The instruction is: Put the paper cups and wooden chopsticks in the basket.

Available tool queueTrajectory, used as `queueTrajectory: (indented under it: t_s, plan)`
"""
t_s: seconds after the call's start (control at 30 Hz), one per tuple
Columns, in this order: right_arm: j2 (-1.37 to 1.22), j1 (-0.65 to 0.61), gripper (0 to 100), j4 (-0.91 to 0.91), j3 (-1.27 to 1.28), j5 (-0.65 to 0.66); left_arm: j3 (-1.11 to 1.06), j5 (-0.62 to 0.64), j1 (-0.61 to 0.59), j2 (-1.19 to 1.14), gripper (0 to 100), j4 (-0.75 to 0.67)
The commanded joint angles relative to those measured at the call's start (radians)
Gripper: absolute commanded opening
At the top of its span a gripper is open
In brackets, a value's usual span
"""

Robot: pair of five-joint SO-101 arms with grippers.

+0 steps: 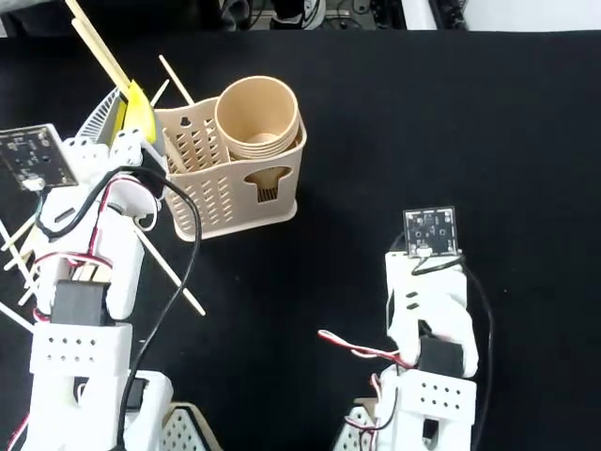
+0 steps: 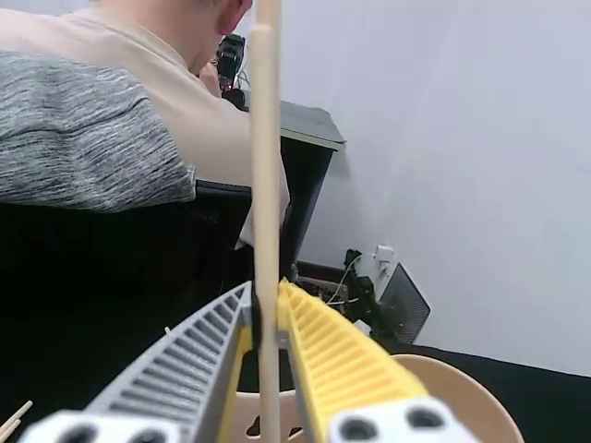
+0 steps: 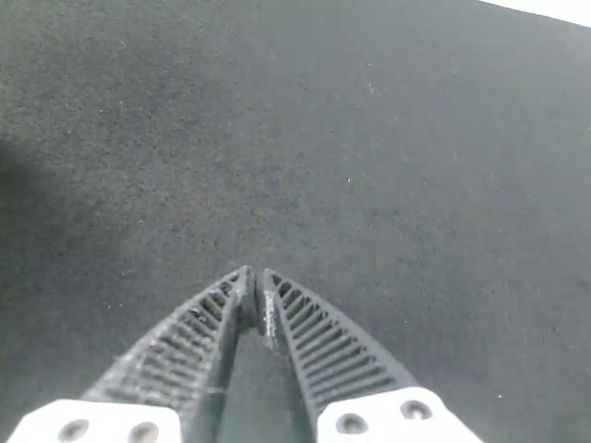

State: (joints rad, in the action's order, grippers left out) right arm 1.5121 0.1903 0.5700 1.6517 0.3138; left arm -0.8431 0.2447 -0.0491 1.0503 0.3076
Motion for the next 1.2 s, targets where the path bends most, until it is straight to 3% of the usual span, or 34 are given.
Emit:
queueTrajectory:
  t_s: [0.0, 0.17, 0.37, 0.53, 0.67, 0.8, 0.87, 0.97, 1.07, 1.17]
  plan:
    - [0.008, -0.003, 1.2, -0.023, -0.004, -0.005, -0.010, -0.012, 0.012, 0.003, 4, -0.014]
    - [0.008, -0.003, 1.2, -0.023, -0.004, -0.005, -0.025, -0.005, 0.033, 0.003, 25, 0.011]
    - [0.008, -0.003, 1.2, -0.023, -0.004, -0.005, 0.119, -0.011, 0.016, 0.005, 26, 0.190]
    - [0.008, -0.003, 1.2, -0.023, -0.004, -0.005, 0.400, -0.011, -0.145, 0.002, 25, 0.566]
    - [0.008, -0.003, 1.2, -0.023, -0.004, -0.005, 0.570, -0.023, -0.360, 0.002, 25, 0.862]
    - [0.008, -0.003, 1.2, -0.023, -0.004, -0.005, 0.573, -0.152, -0.573, -0.038, 25, 1.051]
    - [0.008, -0.003, 1.2, -0.023, -0.004, -0.005, 0.524, -0.207, -0.688, -0.100, 25, 1.066]
    - [0.008, -0.003, 1.2, -0.023, -0.002, -0.005, 0.449, -0.256, -0.817, -0.245, 25, 0.961]
    - [0.008, -0.003, 1.2, -0.023, -0.002, -0.005, 0.430, -0.278, -0.866, -0.451, 25, 0.867]
    - [0.008, -0.003, 1.2, -0.023, -0.002, -0.005, 0.492, -0.327, -0.872, -0.664, 25, 0.864]
